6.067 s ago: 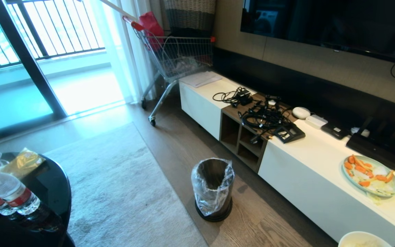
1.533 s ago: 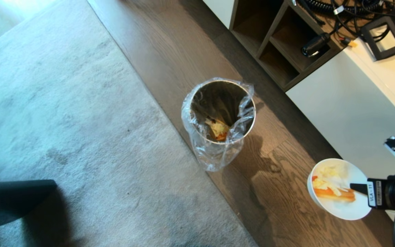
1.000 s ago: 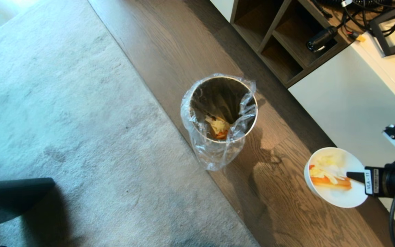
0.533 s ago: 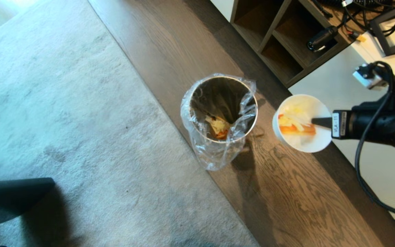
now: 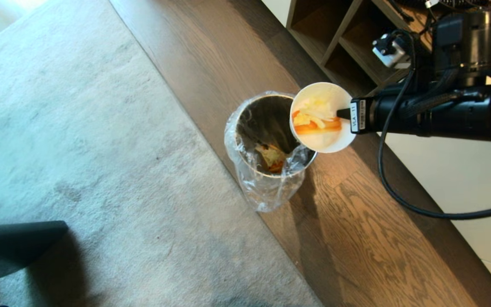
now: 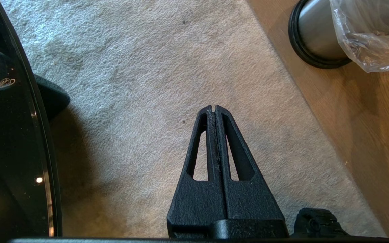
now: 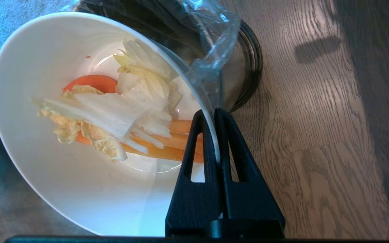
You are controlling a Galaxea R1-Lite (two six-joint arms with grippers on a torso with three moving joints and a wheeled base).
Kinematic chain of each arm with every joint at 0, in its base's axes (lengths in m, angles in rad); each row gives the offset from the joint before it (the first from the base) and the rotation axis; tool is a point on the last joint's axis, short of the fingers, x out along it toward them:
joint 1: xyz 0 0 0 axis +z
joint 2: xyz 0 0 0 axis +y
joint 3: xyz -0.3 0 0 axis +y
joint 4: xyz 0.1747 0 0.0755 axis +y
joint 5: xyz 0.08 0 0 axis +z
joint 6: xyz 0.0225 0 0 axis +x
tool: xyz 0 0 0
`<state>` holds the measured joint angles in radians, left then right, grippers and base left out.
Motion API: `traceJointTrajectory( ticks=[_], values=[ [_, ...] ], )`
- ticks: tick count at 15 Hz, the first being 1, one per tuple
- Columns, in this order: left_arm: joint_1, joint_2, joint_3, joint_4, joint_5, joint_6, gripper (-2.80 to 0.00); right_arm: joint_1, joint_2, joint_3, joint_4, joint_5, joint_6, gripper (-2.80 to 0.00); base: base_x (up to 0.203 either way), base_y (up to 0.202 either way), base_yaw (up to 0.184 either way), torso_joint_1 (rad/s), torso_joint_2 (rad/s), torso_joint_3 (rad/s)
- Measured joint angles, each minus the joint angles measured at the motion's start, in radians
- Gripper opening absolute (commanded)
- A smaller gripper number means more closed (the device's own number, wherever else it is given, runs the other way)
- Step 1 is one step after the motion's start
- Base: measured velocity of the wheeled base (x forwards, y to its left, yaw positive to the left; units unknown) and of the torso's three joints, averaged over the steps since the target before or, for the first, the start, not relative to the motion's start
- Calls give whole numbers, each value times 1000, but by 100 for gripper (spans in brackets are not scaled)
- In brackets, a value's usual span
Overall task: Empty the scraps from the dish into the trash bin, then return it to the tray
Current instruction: Pour the leftover food from the bowl into the trash can
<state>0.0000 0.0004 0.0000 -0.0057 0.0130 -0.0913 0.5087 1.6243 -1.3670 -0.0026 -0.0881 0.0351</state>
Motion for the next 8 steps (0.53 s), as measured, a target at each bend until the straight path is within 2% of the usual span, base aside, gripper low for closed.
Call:
traceJointTrajectory(
  ticks=[3, 5, 8],
  values=[
    [0, 0, 0, 0, 0, 0, -280, 65, 24, -12, -48, -81, -23, -280, 0, 0, 0, 0, 0, 0],
    [0, 0, 0, 0, 0, 0, -280, 81, 43, -12, -130, -120, -90, -280, 0, 0, 0, 0, 0, 0],
    [0, 0, 0, 0, 0, 0, -280, 85, 75, -9, -306, -132, -225, -280, 0, 0, 0, 0, 0, 0]
  ],
)
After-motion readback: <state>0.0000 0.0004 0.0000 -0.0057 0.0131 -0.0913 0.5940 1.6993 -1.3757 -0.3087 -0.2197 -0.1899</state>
